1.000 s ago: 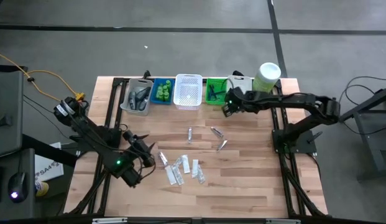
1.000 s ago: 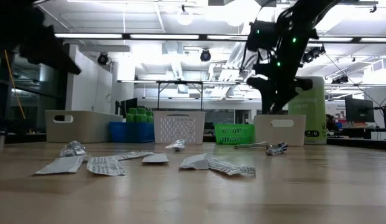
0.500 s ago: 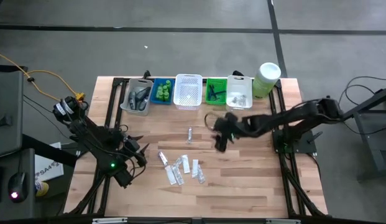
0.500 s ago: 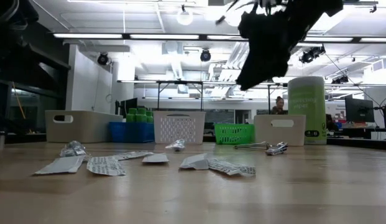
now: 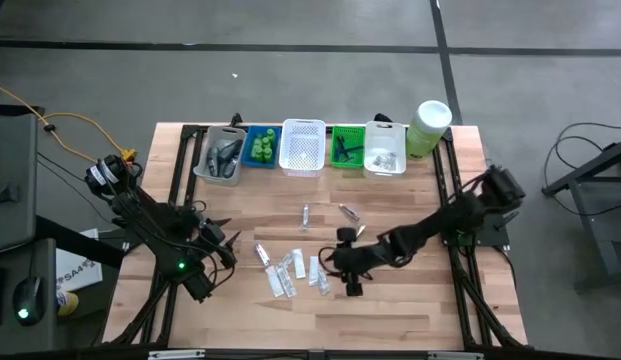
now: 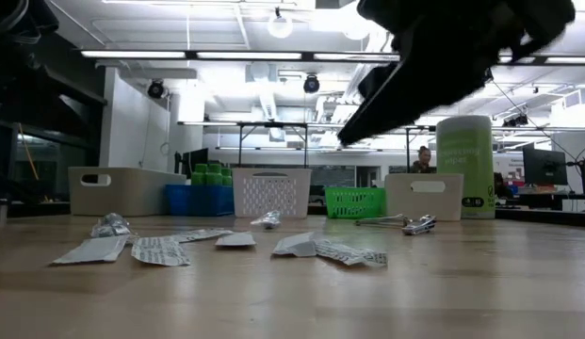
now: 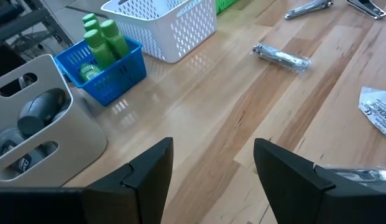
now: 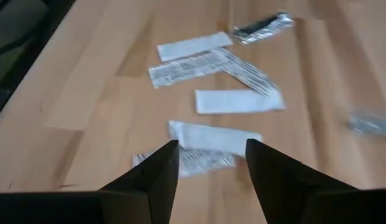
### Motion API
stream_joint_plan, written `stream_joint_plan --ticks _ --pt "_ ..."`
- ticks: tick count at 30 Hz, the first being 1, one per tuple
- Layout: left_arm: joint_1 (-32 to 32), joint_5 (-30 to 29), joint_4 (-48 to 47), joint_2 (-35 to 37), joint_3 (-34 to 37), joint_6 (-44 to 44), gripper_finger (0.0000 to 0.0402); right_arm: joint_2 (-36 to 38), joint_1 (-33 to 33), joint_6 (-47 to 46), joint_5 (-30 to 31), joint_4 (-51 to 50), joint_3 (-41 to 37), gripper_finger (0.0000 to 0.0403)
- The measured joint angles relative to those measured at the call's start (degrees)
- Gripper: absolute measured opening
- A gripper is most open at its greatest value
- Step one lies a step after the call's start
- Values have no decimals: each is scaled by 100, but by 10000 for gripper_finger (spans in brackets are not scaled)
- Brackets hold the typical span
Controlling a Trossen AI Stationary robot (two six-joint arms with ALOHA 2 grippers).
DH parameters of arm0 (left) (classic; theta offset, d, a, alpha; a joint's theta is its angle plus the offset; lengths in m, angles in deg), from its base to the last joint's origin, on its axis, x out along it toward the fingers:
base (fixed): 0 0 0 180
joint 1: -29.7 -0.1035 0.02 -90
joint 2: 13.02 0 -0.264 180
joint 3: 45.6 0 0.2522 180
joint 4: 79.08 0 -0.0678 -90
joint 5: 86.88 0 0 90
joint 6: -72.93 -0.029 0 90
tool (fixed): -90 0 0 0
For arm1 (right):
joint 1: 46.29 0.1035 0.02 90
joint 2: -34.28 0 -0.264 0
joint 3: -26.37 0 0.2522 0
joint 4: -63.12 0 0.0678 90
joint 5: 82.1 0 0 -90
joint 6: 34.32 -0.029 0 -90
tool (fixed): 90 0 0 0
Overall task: Pick & Place Travel size toiletries
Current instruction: Put the bandage into the right white bin
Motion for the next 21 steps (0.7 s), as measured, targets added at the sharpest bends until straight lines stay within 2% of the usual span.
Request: stream_joint_plan --ticks 9,21 --pt "0 196 181 0 -2 0 221 -1011 169 189 -503 1218 2 179" --pt "0 222 278 -2 -2 -127 221 -1261 195 669 -396 1212 2 179"
